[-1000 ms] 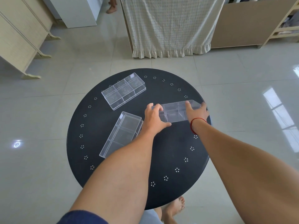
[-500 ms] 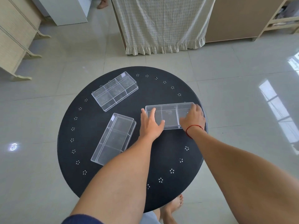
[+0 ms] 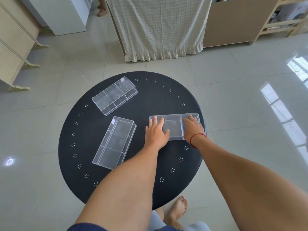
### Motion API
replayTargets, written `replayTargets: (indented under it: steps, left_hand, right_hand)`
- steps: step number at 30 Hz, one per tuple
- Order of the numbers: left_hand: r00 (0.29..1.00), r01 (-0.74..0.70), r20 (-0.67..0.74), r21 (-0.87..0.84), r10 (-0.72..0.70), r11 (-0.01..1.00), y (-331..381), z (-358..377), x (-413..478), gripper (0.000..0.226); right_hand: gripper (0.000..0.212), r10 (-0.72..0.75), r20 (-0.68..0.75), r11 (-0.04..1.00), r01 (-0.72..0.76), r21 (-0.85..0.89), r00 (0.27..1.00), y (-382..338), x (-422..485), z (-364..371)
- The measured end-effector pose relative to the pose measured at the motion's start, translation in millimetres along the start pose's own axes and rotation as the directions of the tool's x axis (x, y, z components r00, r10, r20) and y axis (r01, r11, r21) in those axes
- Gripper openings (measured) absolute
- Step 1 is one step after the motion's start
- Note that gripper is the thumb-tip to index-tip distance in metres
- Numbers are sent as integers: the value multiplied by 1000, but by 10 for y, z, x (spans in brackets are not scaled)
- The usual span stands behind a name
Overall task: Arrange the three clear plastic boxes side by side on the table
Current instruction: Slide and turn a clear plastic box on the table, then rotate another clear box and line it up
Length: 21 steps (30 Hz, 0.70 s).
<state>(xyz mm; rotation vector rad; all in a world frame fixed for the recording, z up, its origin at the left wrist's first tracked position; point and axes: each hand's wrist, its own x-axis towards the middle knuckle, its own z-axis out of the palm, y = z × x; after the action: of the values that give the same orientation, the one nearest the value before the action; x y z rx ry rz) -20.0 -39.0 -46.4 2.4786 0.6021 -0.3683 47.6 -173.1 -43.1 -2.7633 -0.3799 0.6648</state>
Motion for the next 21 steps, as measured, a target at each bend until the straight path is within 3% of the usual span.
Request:
replayTargets:
  steps: [5,14,17,21]
  left_hand:
    - [989,58,-128,-83,-69,995,-226,-180,-91,65]
    - [911,348,-198,-105,-362,932,-1169,-447,-403,62]
    - [910,337,-210,-133,-359,932,-1339,-484,-424,58]
    - [945,233,-214,-85,-247,969,-1527,-594,-312,51]
  right_hand:
    - [63,-19,2,999,20,-34,1000,-252,61,-34]
    - [63,-316,119,943,326,-74,941,-1471,5,266]
    - [64,-349,213,934,358,-1,912,-1748,-1,407]
    - [66,-290,271,957,270,107,918,-1957,56,524]
